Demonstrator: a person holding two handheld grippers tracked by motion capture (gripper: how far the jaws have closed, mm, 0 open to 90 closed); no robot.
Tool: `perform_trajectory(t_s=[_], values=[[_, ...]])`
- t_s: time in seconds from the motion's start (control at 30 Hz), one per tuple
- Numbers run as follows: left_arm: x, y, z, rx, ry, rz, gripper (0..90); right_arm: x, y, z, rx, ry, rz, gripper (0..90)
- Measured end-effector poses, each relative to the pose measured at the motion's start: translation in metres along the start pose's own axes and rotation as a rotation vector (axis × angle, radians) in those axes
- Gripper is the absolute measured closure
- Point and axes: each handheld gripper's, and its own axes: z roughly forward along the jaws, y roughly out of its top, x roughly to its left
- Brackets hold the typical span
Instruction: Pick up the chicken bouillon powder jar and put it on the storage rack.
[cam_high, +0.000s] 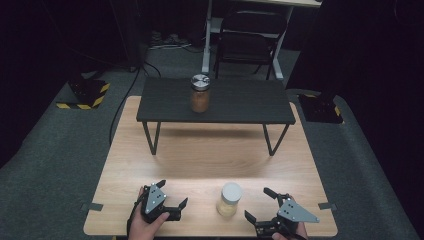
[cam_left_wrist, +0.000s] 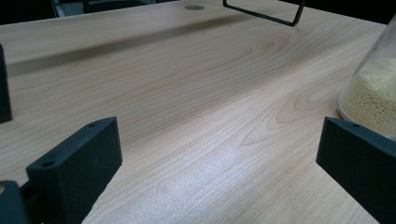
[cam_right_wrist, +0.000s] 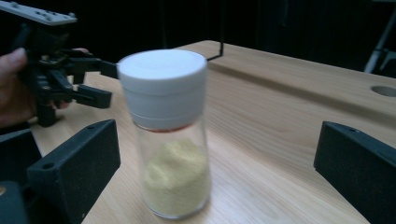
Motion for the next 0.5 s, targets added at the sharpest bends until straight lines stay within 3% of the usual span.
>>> perform_trajectory(t_s=[0.23,0.5], values=[[0.001,0.000,0.000,0.001,-0.005,-0.002,0.4,0.008,0.003,0.014,0.000,0.046,-0.033,0.4],[0.002,0.000,0.000,-0.002,-0.008,-0.006,0.4,0.008,0.006,0.034,-0.002,0.064,-0.025,3.2]])
